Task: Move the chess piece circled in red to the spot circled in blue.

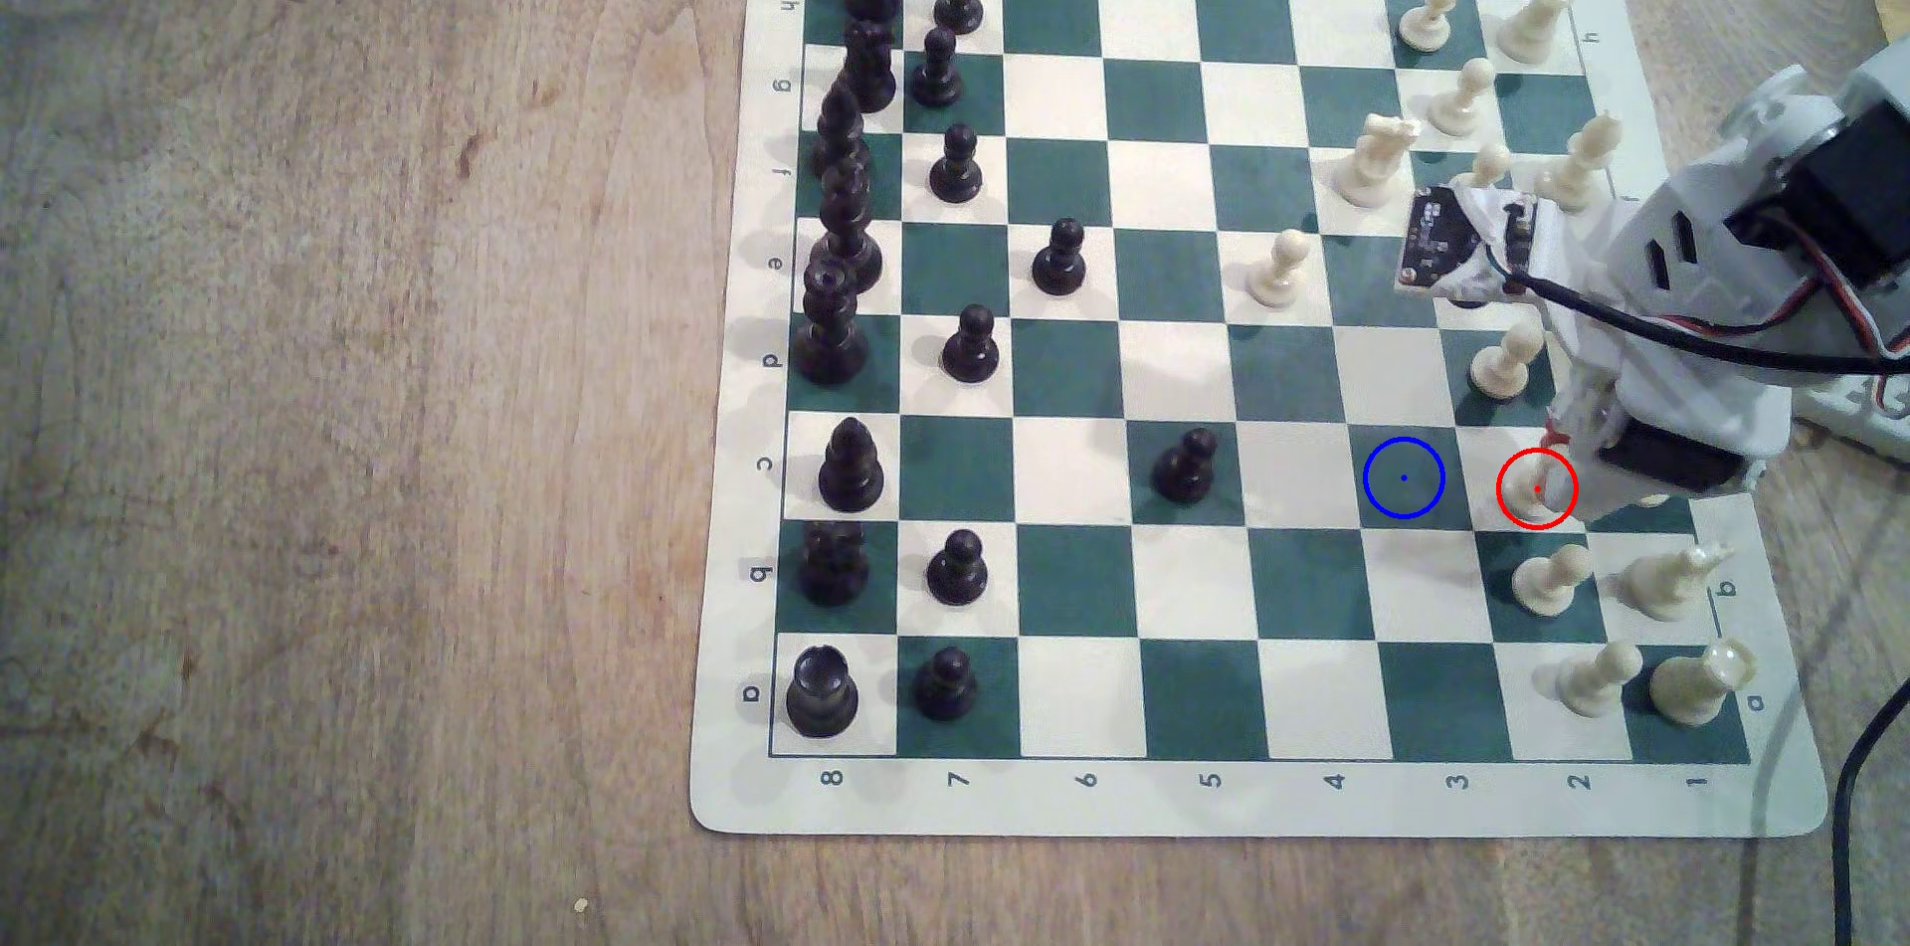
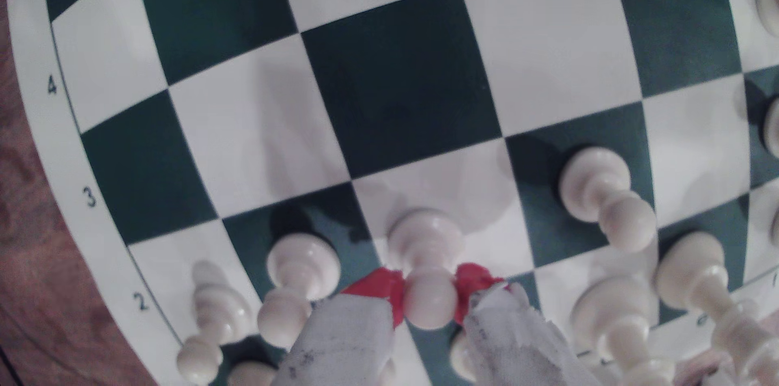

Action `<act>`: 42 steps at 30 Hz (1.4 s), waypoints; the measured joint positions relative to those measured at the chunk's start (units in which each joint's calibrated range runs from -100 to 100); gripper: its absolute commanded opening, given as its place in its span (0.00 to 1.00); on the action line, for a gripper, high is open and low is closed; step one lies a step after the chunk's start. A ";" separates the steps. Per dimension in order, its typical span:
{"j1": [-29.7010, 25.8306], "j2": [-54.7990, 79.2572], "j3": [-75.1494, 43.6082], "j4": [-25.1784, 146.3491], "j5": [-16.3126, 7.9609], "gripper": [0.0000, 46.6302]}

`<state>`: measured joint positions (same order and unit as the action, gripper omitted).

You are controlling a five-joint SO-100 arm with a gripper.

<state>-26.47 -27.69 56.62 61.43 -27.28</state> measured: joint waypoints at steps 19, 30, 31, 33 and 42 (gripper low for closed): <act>1.11 -6.54 -6.42 10.76 0.98 0.00; 4.65 0.17 -16.99 10.92 3.22 0.00; 5.01 0.92 -17.44 10.44 3.42 0.00; 5.97 4.11 -18.08 8.61 3.66 0.00; 6.71 13.91 -18.53 2.47 3.76 0.00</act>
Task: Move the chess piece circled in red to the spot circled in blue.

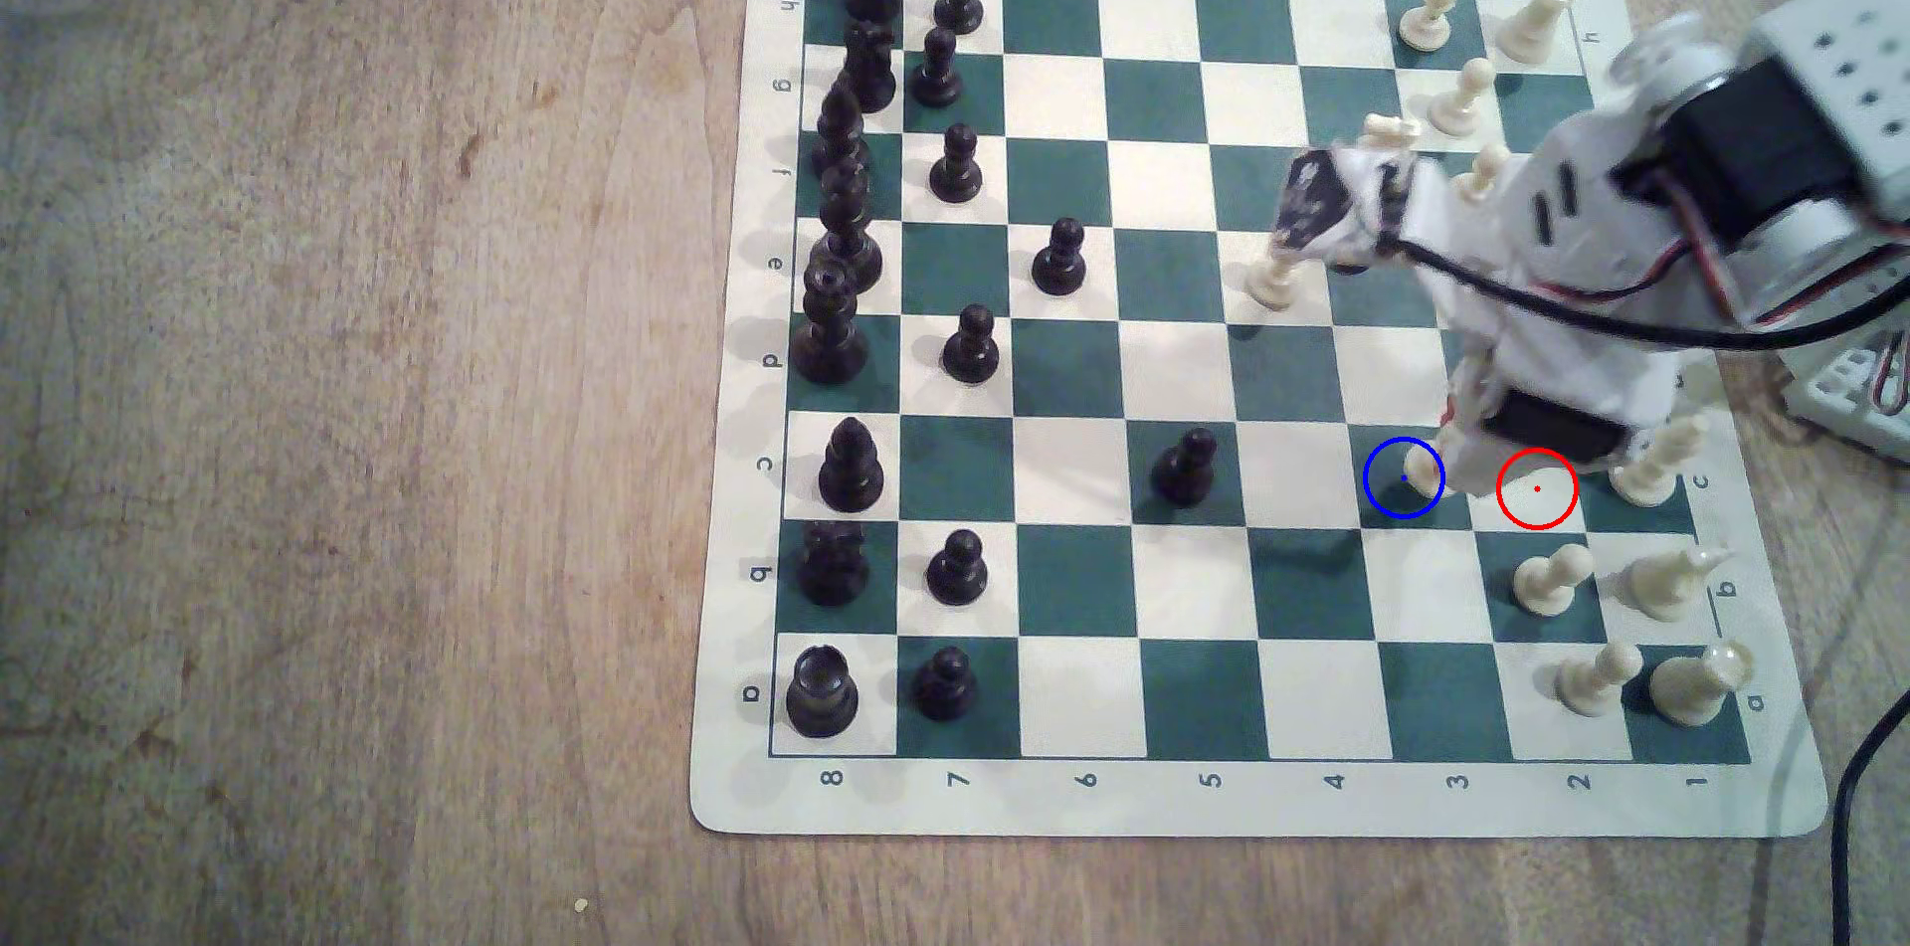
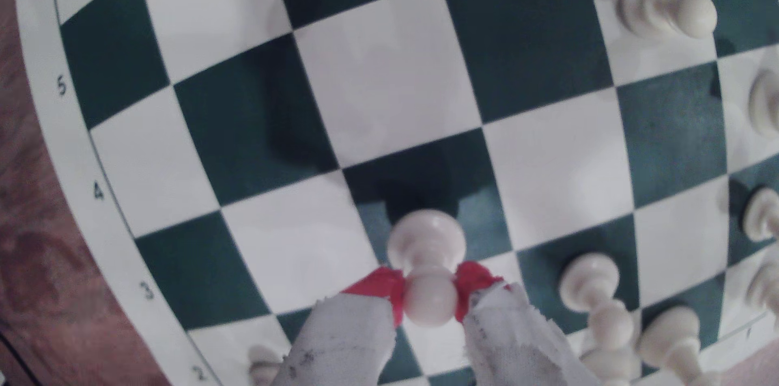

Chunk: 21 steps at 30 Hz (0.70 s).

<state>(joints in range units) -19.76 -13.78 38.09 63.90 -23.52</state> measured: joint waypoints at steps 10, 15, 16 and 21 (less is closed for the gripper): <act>0.37 2.26 0.00 -1.91 0.10 0.00; 0.37 4.19 0.00 -2.47 0.24 0.00; 0.37 4.36 0.00 -2.71 0.24 0.00; 0.37 5.28 -0.90 -2.79 0.39 0.13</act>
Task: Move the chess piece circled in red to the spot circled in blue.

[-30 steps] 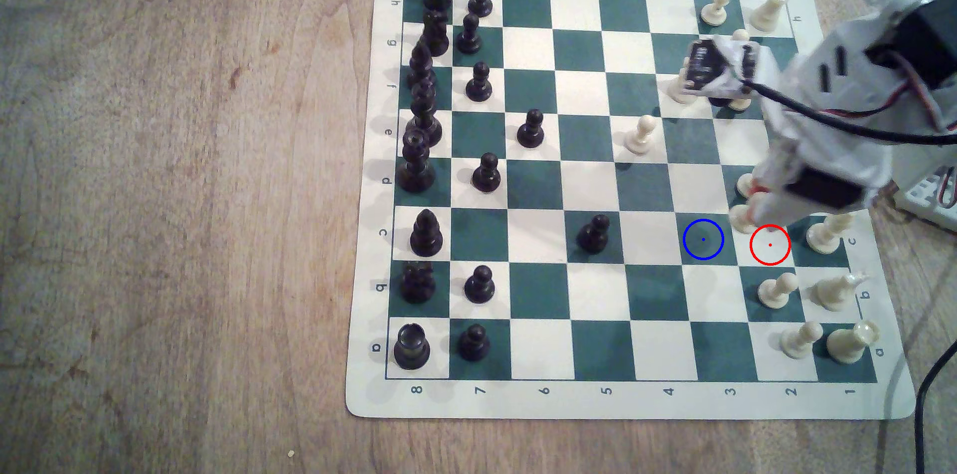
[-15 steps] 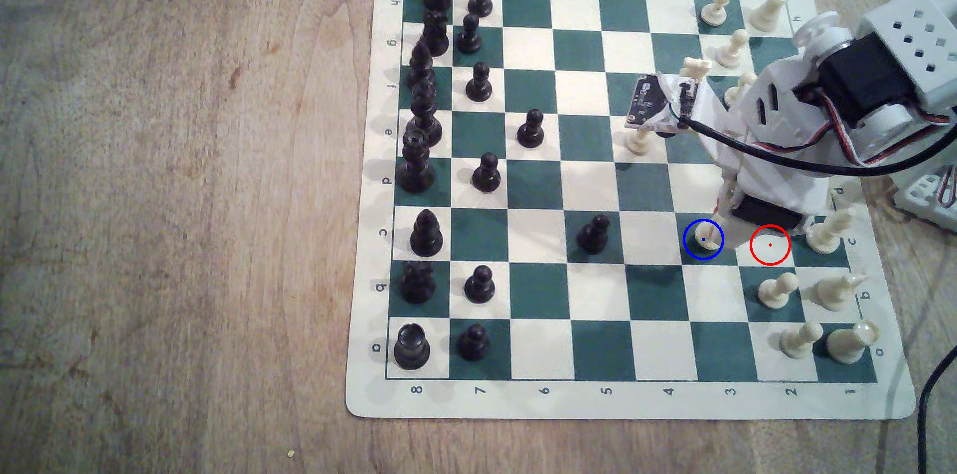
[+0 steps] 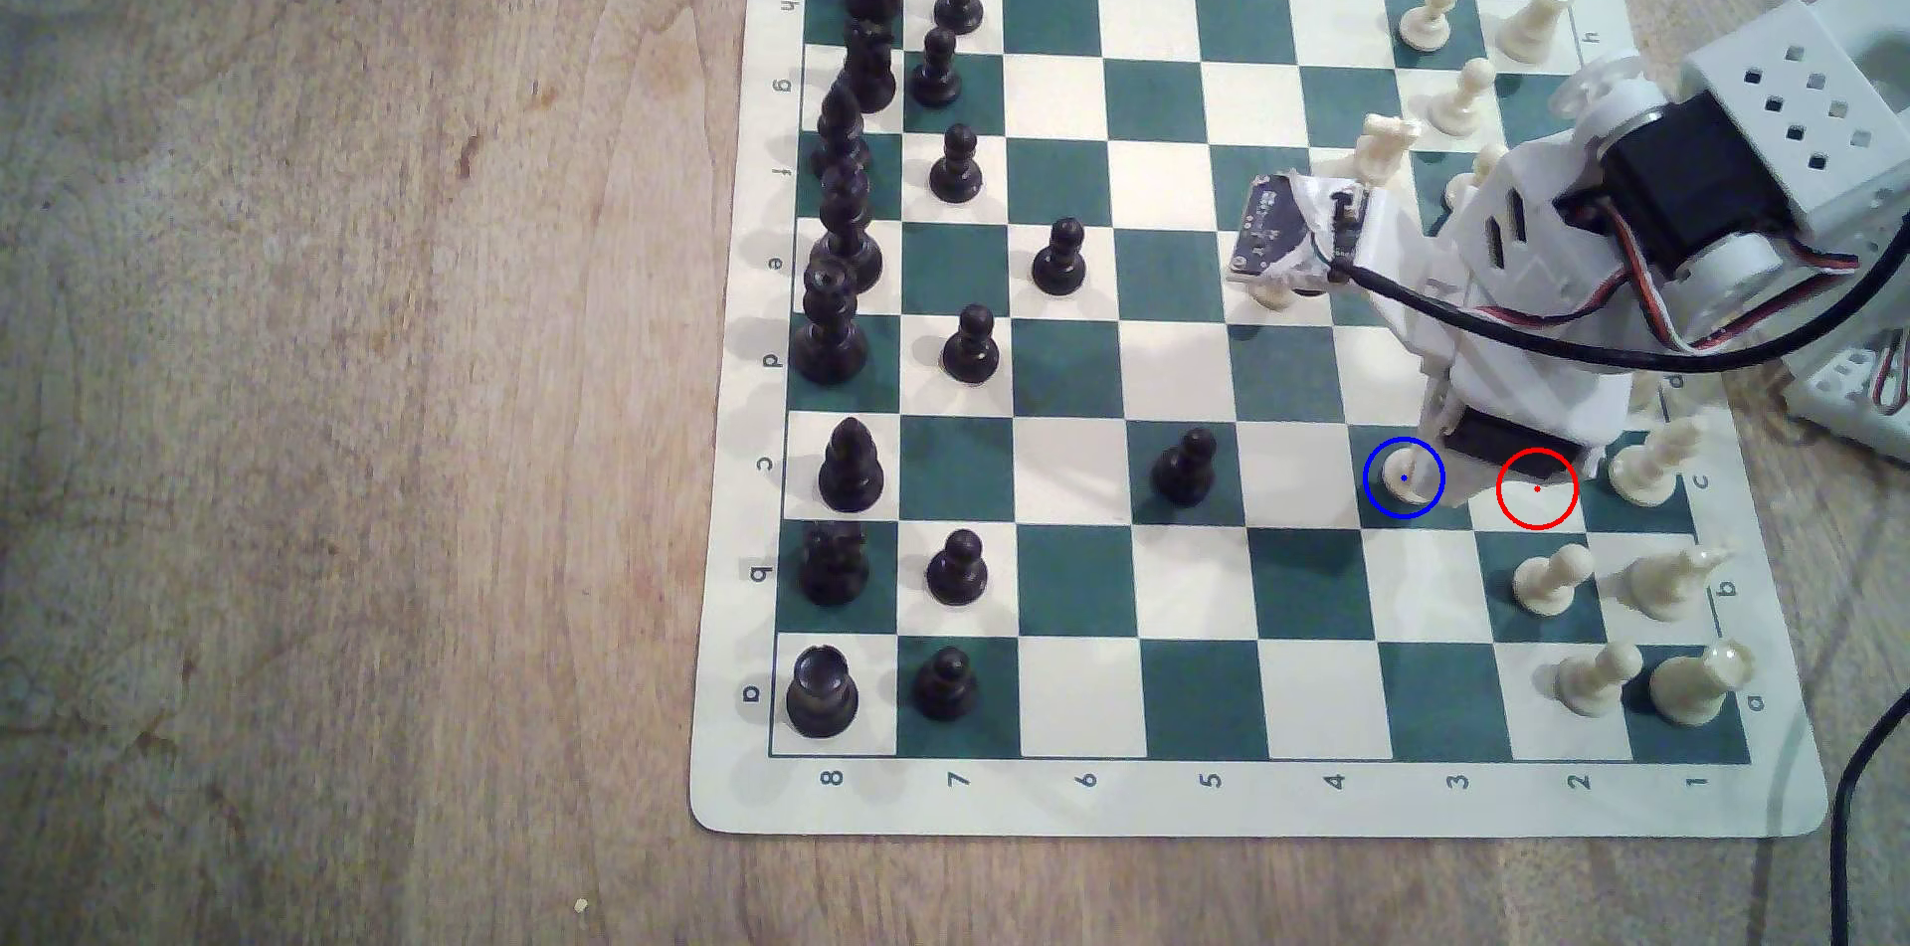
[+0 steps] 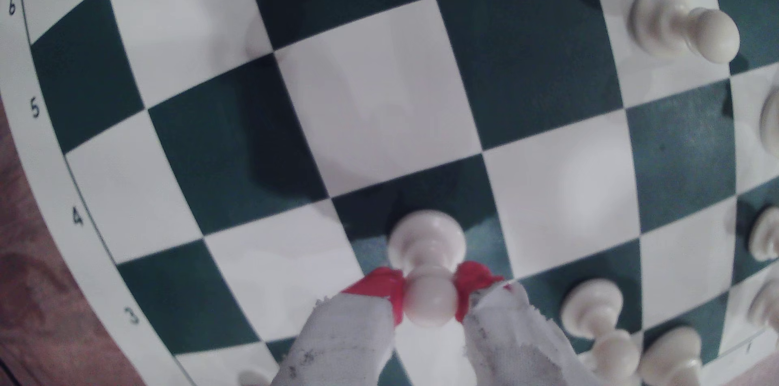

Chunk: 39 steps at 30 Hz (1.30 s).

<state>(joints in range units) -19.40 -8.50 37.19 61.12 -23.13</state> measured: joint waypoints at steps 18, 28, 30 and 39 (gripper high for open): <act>-0.52 -2.51 0.99 4.94 2.34 0.43; -3.69 -18.18 4.79 16.02 2.44 0.46; -3.47 -20.53 6.51 16.57 2.44 0.46; -3.02 -41.98 10.85 27.89 2.88 0.39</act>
<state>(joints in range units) -22.42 -50.48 48.03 89.00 -20.24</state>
